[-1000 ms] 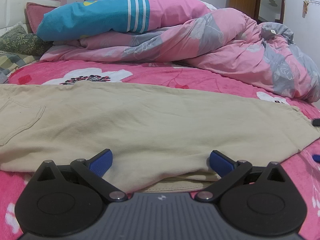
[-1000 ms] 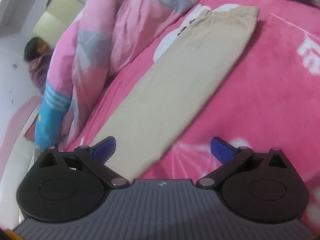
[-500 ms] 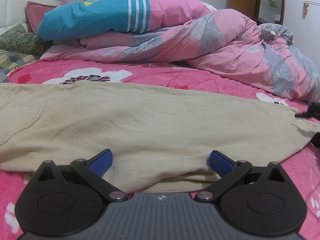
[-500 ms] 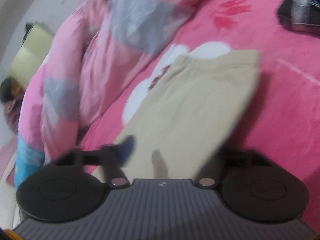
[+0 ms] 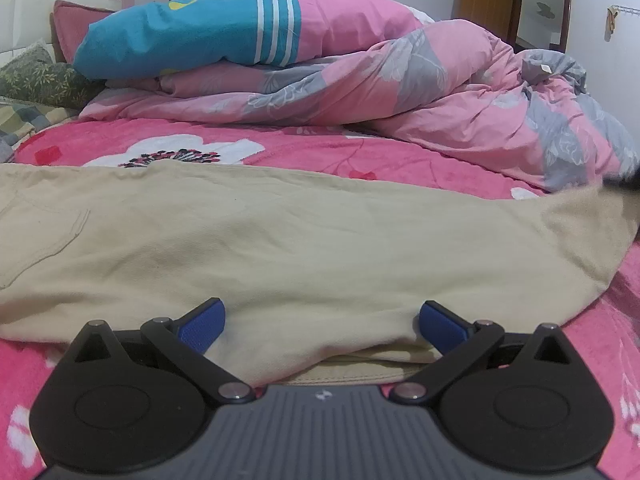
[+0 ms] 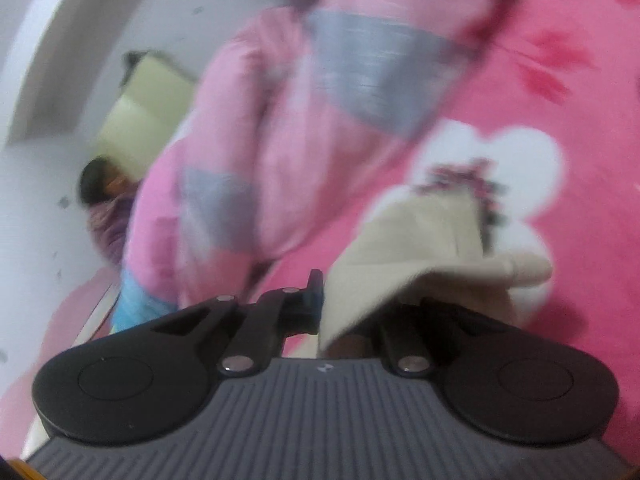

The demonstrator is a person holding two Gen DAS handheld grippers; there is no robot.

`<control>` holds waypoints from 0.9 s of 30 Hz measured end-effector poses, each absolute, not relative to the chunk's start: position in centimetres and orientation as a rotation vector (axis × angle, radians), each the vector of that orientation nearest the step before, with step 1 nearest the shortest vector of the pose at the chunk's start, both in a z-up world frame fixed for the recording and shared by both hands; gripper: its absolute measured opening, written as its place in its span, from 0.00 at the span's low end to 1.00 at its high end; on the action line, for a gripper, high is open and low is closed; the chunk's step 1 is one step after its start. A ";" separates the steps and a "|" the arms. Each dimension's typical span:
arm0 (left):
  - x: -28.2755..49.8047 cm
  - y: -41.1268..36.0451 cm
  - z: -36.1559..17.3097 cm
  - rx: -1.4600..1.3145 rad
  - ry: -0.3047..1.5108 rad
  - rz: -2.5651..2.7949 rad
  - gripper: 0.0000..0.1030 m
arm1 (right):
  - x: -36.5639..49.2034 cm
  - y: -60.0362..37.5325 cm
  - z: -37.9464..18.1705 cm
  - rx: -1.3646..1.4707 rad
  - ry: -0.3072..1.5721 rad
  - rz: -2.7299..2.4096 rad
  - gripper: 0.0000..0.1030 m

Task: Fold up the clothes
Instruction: 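Grasp the trouser waistband corner with the right gripper and lift it, then lift the waistband end and fold it over the trousers with the right gripper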

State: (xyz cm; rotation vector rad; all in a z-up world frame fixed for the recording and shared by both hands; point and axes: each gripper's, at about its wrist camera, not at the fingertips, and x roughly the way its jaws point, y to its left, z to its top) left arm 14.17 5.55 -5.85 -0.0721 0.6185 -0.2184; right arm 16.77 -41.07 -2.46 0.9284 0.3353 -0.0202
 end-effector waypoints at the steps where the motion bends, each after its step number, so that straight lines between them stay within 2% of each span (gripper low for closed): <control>1: 14.2 5.6 -5.9 -0.075 0.618 -0.220 1.00 | 17.1 -40.1 -1.2 0.905 0.331 0.008 0.04; 6: 14.2 6.1 -5.8 -0.106 0.615 -0.234 1.00 | 18.0 -35.4 4.6 0.822 0.298 0.147 0.04; 14: 14.1 6.8 -5.7 -0.150 0.607 -0.252 1.00 | 20.3 -25.7 10.6 0.723 0.307 0.348 0.04; 27: 13.8 8.3 -5.9 -0.252 0.578 -0.293 1.00 | 24.6 -9.1 12.8 0.500 0.436 0.602 0.04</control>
